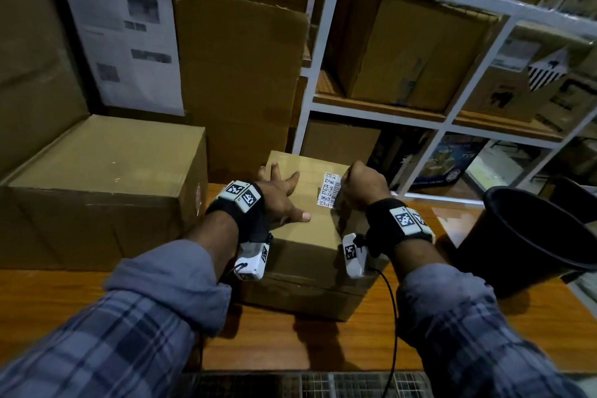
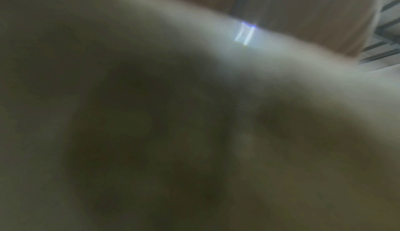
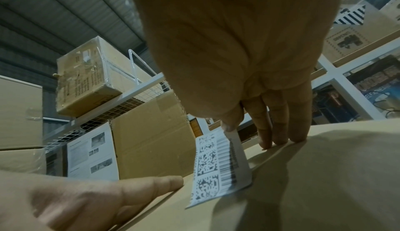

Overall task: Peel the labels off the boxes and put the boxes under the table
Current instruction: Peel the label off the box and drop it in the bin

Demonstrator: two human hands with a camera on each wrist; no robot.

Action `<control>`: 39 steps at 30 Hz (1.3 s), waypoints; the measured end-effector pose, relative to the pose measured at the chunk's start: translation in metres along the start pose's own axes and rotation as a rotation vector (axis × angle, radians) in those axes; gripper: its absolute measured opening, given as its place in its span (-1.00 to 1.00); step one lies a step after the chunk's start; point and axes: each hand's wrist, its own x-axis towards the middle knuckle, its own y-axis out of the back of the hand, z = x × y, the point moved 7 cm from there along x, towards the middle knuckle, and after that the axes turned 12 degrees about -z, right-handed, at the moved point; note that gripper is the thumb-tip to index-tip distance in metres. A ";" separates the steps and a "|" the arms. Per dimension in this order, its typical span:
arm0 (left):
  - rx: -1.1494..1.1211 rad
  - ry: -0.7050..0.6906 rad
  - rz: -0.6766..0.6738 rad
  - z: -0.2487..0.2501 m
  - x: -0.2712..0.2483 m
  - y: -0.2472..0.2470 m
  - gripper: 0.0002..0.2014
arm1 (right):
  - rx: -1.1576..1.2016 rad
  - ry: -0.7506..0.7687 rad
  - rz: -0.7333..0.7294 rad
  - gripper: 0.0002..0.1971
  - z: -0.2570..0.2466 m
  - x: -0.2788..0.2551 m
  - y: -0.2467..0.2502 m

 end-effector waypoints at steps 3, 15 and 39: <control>0.005 0.006 -0.002 0.000 0.000 0.000 0.18 | 0.039 -0.004 0.006 -0.80 0.002 -0.001 0.000; 0.018 0.016 -0.020 0.001 0.000 0.001 0.20 | 0.253 0.066 0.104 -0.83 0.010 -0.007 0.005; 0.033 0.017 -0.007 0.000 0.001 0.000 0.21 | 0.304 0.005 0.110 -0.89 0.023 0.002 0.002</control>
